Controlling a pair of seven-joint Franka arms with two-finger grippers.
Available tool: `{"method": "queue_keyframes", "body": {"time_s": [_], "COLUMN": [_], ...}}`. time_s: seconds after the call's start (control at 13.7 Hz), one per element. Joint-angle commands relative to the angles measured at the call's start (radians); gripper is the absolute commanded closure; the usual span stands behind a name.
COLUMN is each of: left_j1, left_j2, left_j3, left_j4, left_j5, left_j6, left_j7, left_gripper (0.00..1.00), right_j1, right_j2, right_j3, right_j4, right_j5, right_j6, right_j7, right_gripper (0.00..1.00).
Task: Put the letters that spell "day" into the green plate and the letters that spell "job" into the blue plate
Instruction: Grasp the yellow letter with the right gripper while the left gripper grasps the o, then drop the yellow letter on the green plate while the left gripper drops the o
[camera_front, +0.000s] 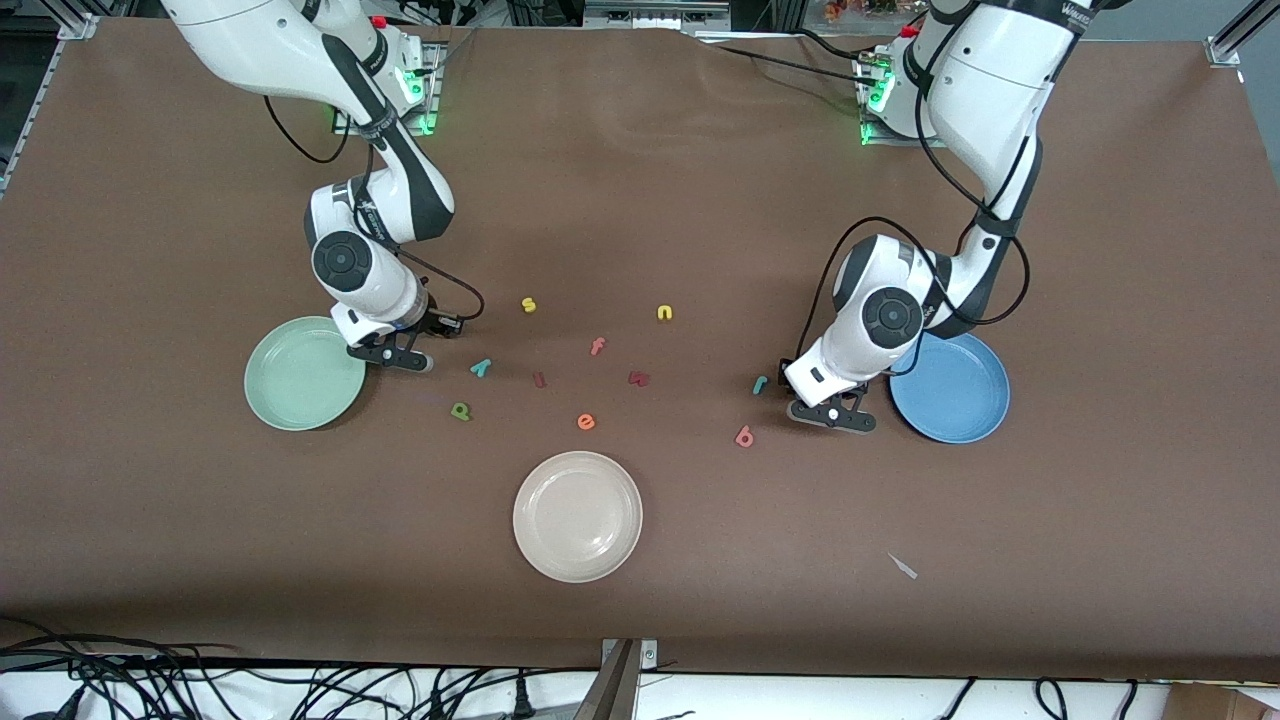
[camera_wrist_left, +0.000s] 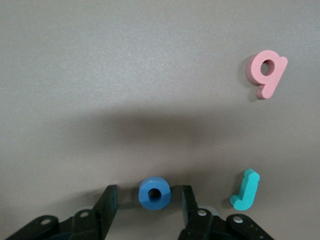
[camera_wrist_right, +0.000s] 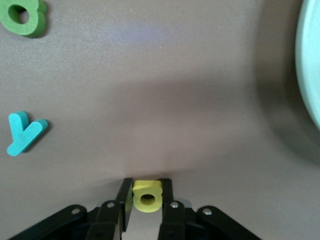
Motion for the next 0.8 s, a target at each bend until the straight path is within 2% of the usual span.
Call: {"method": "queue_keyframes", "body": {"time_s": [0.0,0.15,0.44,0.73], "left_j1": [-0.041,-0.041,-0.034,0.025], "left_j2": [0.013,0.012,-0.01,-0.106], "left_j3": [0.032,0.034,0.04,0.038], "left_j4": [0.005,0.003,0.002,-0.027], "left_j5": [-0.006,-0.005,-0.002,0.0], "left_j6": [0.015,0.015,0.01,-0.011], "left_j7": [-0.005,-0.005,0.006,0.009], "left_gripper": [0.44,0.47,0.77,0.77], "right_j1": [0.001,0.001,-0.004,-0.007], "right_j2": [0.009,0.001,-0.01,-0.01], "right_j3": [-0.003,-0.003,-0.026,-0.13], "right_j4": [0.022,0.042,0.172,0.281], "right_j5": [-0.011,-0.011,-0.018,-0.018], "right_j6": [-0.005,-0.037,-0.262,-0.424], "right_j7": [0.015,0.009,-0.032,-0.248], "right_gripper": [0.83,0.83,0.83,0.83]}}
